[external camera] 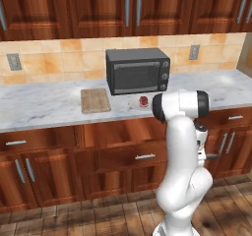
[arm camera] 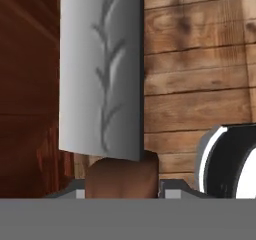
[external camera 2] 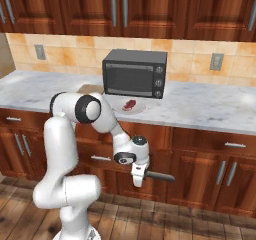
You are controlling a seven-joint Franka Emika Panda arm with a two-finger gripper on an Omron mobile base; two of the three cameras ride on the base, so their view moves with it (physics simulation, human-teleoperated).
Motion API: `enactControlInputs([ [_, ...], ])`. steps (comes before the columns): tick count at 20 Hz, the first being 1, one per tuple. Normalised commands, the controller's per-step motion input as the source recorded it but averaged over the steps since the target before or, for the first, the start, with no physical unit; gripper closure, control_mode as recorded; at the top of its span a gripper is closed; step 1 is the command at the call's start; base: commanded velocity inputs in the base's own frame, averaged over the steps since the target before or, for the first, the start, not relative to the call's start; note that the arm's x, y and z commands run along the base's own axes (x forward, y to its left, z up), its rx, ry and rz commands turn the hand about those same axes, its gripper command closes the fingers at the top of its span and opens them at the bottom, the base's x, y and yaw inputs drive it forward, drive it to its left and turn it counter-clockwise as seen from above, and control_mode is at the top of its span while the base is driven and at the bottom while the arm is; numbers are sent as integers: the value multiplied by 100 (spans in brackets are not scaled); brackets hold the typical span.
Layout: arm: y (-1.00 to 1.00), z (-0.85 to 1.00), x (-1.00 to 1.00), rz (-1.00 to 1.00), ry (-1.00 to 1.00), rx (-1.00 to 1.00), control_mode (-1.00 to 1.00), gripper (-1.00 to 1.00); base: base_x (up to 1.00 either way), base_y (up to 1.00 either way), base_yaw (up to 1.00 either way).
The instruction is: Pick up the knife from the drawer and place it on the cutting board. Then place the meat from the plate to the cutting board.
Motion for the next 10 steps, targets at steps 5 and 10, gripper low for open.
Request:
enactControlInputs([
  [5, -1, 0, 91, 6, -13, 1, -100, 100, 0, 0, 0],
  [10, -2, 0, 100, 7, -11, 0, -100, 100, 0, 0, 0],
])
